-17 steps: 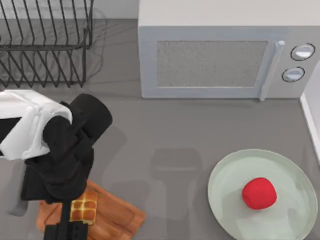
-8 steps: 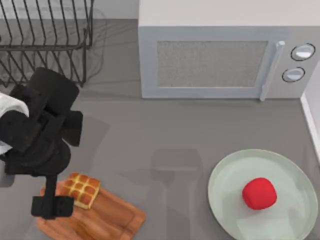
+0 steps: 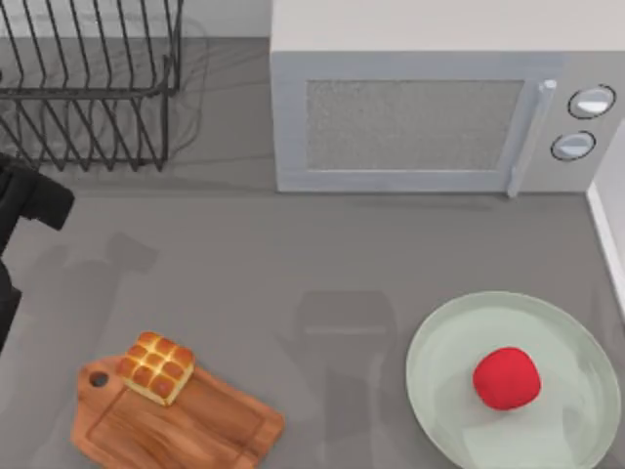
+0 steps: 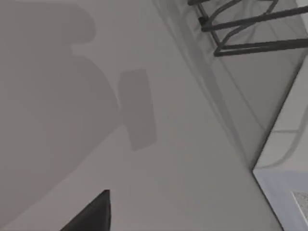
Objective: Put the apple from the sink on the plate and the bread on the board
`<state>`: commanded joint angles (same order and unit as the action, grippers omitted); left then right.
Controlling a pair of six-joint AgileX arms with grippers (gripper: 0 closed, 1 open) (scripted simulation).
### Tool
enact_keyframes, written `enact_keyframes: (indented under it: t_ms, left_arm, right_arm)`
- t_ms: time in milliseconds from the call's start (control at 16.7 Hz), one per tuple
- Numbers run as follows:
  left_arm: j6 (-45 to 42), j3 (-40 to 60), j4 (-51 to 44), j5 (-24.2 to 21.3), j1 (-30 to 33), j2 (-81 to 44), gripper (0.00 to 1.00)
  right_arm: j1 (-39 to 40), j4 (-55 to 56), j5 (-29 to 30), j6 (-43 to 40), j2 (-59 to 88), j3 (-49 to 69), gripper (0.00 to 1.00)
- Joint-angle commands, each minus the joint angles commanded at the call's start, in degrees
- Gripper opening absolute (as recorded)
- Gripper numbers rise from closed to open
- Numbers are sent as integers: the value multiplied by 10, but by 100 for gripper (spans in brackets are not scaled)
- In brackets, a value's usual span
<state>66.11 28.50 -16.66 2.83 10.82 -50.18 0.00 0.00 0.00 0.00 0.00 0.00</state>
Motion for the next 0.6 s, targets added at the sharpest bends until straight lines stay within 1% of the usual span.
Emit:
enact_keyframes:
  t_ms: [240,360,480,600]
  left_arm:
    - [-275,-110,74,-5,-57,174,100]
    - [-397,-161,103,-10,-77,262,100]
    - [-498,-206,126,-15,-92,345,100]
    - [-575,-243,145,-20,-101,416,100]
  right_arm:
    - [0,0,0,0,0,0,100]
    - [0,0,0,0,0,0,100]
    - [0,0,0,0,0,0,100]
    - [0,0,0,0,0,0,100]
